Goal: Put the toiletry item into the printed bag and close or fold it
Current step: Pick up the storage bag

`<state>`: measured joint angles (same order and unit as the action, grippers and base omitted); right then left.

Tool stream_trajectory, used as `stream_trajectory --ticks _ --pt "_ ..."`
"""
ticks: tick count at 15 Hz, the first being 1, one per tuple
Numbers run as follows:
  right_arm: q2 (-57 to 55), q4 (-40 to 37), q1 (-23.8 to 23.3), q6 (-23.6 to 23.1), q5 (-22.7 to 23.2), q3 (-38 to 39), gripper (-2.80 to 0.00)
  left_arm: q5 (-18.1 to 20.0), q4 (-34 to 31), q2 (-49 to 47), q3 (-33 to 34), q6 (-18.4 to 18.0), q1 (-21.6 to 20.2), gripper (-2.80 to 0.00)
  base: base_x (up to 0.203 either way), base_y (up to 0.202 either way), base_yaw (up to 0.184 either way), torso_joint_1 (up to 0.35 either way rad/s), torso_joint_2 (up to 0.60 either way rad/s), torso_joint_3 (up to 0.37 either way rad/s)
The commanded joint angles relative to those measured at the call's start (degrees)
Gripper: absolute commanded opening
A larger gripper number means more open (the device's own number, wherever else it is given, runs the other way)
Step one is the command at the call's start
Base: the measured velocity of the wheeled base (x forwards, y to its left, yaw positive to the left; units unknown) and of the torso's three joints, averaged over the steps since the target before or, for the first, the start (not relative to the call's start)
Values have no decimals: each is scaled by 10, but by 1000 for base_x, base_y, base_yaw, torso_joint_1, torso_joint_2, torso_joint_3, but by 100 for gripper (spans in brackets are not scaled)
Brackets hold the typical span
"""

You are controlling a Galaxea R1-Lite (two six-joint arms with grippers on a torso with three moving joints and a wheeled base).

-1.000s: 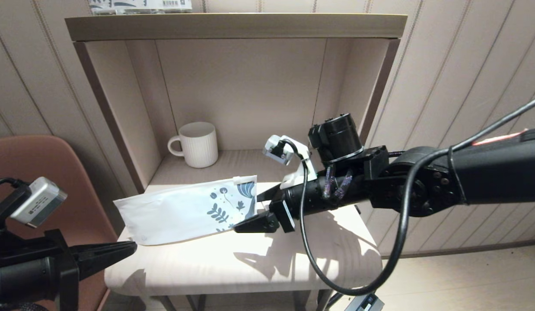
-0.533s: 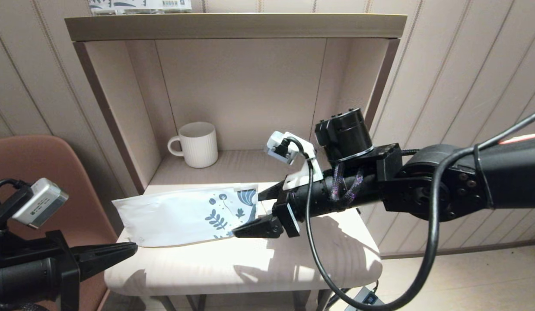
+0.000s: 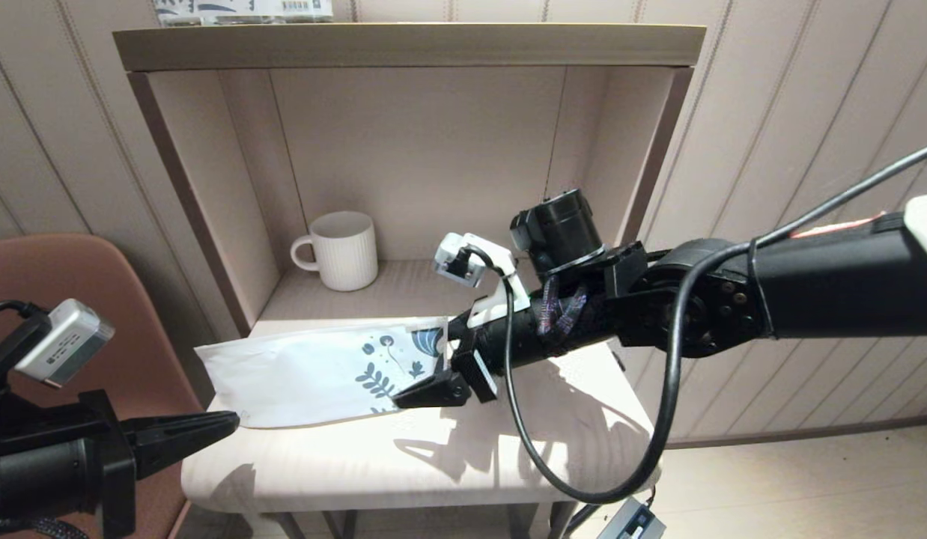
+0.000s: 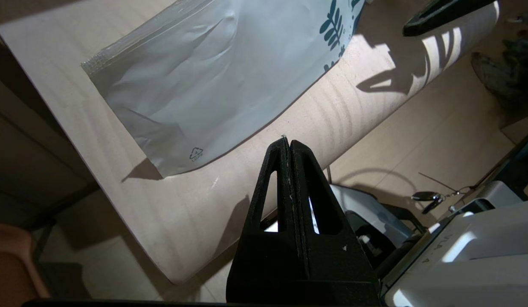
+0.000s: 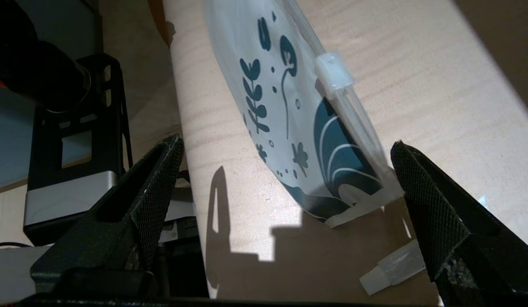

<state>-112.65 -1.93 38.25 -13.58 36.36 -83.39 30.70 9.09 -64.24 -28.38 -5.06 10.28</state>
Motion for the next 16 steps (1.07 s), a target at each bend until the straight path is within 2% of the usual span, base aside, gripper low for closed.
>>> stream_trajectory --ticks 1,4,5,13,16 --pt "-12 1 1 -1 3 -5 0 2 1 -1 3 0 0 -280 0 0 0 0 0 0" --pt "-17 0 4 0 3 -15 0 2 0 1 4 0 -1 -280 0 0 0 0 0 0" --pt "-17 0 5 0 2 -18 -280 2 0 2 5 0 0 -280 0 0 0 0 0 0" --pt "-12 -2 23 0 2 -18 -280 3 0 3 8 0 0 -280 0 0 0 0 0 0" --pt "-8 -2 21 1 2 -11 -280 29 0 6 0 1 0 -280 0 0 0 0 0 0"
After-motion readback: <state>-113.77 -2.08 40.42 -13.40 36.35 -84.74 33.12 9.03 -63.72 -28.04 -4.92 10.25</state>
